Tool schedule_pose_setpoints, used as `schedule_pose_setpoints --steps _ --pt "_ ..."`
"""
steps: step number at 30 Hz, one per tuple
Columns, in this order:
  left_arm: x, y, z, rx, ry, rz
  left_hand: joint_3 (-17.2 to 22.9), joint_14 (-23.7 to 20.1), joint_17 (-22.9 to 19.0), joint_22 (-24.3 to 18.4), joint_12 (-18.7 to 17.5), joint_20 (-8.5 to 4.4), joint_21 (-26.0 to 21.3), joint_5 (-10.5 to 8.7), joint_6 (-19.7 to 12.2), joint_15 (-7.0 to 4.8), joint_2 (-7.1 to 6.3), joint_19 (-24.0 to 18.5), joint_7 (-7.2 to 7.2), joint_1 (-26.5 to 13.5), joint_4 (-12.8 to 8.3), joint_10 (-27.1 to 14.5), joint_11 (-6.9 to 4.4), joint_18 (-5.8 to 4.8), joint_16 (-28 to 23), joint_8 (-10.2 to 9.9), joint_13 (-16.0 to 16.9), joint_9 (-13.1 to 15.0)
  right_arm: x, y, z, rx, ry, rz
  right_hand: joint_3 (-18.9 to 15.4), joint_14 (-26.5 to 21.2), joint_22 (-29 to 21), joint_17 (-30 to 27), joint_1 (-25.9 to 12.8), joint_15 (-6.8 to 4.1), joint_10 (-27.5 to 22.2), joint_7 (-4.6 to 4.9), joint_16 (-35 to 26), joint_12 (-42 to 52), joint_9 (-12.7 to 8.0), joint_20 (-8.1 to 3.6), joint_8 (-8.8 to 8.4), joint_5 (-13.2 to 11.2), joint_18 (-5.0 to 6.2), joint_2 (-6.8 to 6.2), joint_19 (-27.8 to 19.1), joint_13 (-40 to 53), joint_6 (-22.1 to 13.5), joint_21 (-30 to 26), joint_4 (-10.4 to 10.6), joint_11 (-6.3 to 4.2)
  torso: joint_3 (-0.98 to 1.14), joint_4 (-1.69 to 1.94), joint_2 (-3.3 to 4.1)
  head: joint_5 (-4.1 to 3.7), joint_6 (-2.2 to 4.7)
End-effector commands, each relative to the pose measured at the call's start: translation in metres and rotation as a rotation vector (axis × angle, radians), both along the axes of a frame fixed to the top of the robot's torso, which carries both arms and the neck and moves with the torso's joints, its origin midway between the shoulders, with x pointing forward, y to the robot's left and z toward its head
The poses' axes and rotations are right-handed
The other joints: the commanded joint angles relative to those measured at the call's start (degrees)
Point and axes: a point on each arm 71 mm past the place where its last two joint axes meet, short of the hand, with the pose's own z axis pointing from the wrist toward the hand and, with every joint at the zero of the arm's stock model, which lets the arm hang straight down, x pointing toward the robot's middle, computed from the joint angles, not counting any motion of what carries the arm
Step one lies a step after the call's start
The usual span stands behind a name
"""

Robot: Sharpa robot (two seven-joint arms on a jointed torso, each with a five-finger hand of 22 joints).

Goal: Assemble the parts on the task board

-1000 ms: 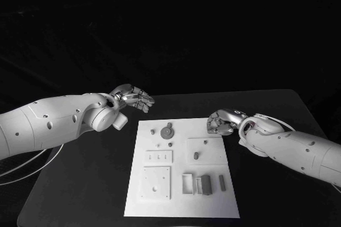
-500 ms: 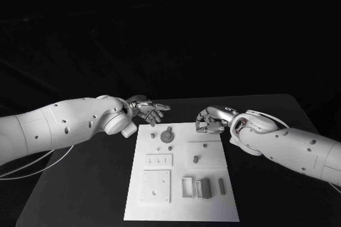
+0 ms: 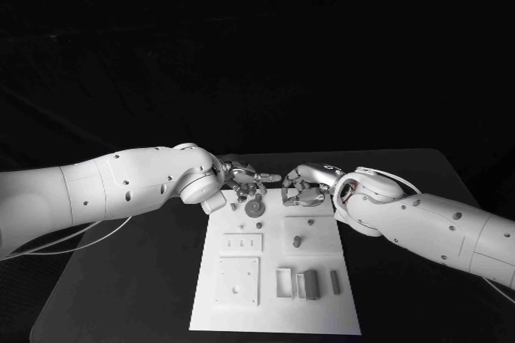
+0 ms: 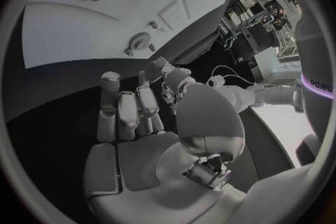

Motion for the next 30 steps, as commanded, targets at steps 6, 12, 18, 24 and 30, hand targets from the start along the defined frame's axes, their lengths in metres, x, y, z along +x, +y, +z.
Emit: schedule_pose_setpoints --steps 6,12,18,24,30 --pt "-0.011 -0.010 -0.007 0.084 0.078 -0.072 -9.02 -0.62 -3.75 1.26 2.51 -0.98 3.57 0.20 -1.89 -0.17 6.84 -0.17 0.44 8.90 0.78 -0.27 0.40 3.02 4.03 -3.15 1.10 0.63 -0.003 0.006 -0.002 -0.023 0.022 0.023 -0.03 -0.22 0.81 -0.02 -0.45 -0.27 -0.33 0.57 -0.21 0.02 0.08 -0.21 0.23 -0.25 1.58 -0.03 -0.01 -0.04 0.90 0.17 -0.24 -0.07 0.07 -0.20 -0.50 -0.34 -0.39" --pt "-0.013 -0.014 -0.007 0.038 0.111 -0.042 -11.52 -0.76 -7.26 1.13 3.11 -1.30 4.46 0.29 -0.33 -0.28 7.77 0.36 0.38 12.37 0.67 0.60 0.30 2.81 6.58 -5.45 0.46 -0.62 -0.006 0.011 -0.002 -0.023 0.026 0.035 -0.04 -0.26 0.81 -0.07 -0.48 -0.28 -0.38 0.57 -0.22 0.00 0.09 -0.20 0.21 -0.25 1.58 -0.02 -0.02 -0.08 0.89 0.16 -0.24 -0.08 0.07 -0.17 -0.39 -0.50 -0.40" --pt "-0.012 -0.016 -0.007 0.043 0.107 -0.030 -12.14 -0.70 -8.92 1.09 3.36 -1.51 4.86 0.30 0.98 -0.56 8.44 0.84 0.08 13.35 0.70 1.22 0.02 2.77 7.92 -6.04 0.09 -0.93 -0.009 0.015 -0.001 -0.020 0.027 0.048 -0.03 -0.28 0.81 -0.09 -0.50 -0.29 -0.41 0.57 -0.23 -0.01 0.10 -0.20 0.18 -0.25 1.58 0.00 -0.03 -0.10 0.87 0.15 -0.24 -0.08 0.06 -0.18 -0.34 -0.57 -0.47" --pt "-0.010 -0.014 -0.007 0.051 0.090 -0.006 -12.52 -1.07 -10.41 0.98 3.21 -1.60 4.80 0.29 1.50 -0.62 9.24 0.74 0.04 12.09 0.75 1.27 -0.03 2.67 8.72 -6.78 -0.35 -1.25 -0.012 0.016 -0.001 -0.018 0.030 0.056 -0.03 -0.31 0.80 -0.13 -0.52 -0.30 -0.47 0.57 -0.23 -0.03 0.10 -0.21 0.15 -0.25 1.58 0.02 -0.03 -0.14 0.84 0.15 -0.24 -0.08 0.02 -0.14 -0.30 -0.60 -0.53" --pt "-0.010 -0.014 -0.007 0.054 0.090 -0.001 -12.51 -1.78 -12.00 0.87 2.97 -1.59 4.46 0.28 0.84 -0.37 9.52 0.36 0.38 11.27 0.75 0.92 0.29 2.59 9.34 -8.17 -0.81 -1.95 -0.015 0.019 -0.001 -0.015 0.033 0.066 -0.03 -0.26 0.80 -0.03 -0.55 -0.31 -0.41 0.58 -0.24 0.01 0.11 -0.21 0.13 -0.25 1.58 0.04 -0.03 -0.08 0.83 0.15 -0.24 -0.08 0.00 -0.12 -0.28 -0.60 -0.63"
